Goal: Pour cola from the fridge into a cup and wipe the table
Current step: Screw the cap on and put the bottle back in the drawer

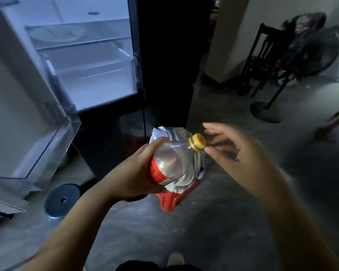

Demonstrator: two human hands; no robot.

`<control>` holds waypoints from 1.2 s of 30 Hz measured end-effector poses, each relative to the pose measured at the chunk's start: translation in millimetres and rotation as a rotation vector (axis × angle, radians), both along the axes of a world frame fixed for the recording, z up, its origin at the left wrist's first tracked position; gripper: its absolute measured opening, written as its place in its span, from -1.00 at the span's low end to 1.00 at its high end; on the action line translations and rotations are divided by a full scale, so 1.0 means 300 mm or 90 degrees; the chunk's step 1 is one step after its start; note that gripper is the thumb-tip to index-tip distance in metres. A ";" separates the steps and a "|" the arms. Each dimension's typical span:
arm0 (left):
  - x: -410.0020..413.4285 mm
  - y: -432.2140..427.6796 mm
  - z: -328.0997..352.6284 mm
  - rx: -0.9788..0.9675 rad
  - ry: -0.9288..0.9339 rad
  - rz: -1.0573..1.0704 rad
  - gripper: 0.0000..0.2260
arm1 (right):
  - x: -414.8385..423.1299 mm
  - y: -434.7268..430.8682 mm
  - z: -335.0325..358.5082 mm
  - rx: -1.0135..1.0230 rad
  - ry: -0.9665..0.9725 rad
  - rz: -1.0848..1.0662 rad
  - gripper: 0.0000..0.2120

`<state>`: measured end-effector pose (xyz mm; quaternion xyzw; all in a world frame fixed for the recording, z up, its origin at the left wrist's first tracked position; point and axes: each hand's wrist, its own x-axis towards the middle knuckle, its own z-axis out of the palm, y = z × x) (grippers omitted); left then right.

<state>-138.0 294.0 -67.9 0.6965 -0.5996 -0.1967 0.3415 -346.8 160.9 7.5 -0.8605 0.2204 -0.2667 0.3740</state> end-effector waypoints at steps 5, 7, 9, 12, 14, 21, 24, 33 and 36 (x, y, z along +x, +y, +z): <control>0.007 -0.025 0.001 -0.013 0.001 0.096 0.00 | 0.101 -0.109 0.018 -0.050 -0.007 0.128 -0.61; 0.031 -0.020 0.022 -0.001 0.008 0.123 -0.01 | 0.164 -0.140 0.025 -0.072 0.004 0.174 -0.64; 0.060 -0.009 0.049 0.001 0.017 0.157 -0.02 | 0.233 -0.165 0.038 -0.097 0.010 0.211 -0.68; 0.127 -0.003 0.093 -0.002 0.011 0.208 -0.08 | 0.351 -0.189 0.062 -0.128 -0.008 0.241 -0.71; 0.190 -0.006 0.115 0.006 -0.004 0.238 -0.08 | 0.434 -0.200 0.072 -0.123 -0.024 0.251 -0.72; 0.475 -0.039 0.157 -0.033 -0.077 0.289 0.01 | 0.754 -0.234 0.112 -0.129 -0.097 0.232 -0.73; 0.615 -0.065 0.186 -0.056 -0.066 0.296 0.01 | 0.905 -0.247 0.142 -0.121 -0.128 0.220 -0.74; 0.902 -0.180 0.209 -0.097 -0.075 0.356 0.01 | 1.234 -0.320 0.179 -0.099 -0.137 0.190 -0.75; 0.949 -0.227 0.245 -0.106 -0.054 0.367 -0.01 | 1.312 -0.367 0.213 -0.112 -0.149 0.200 -0.73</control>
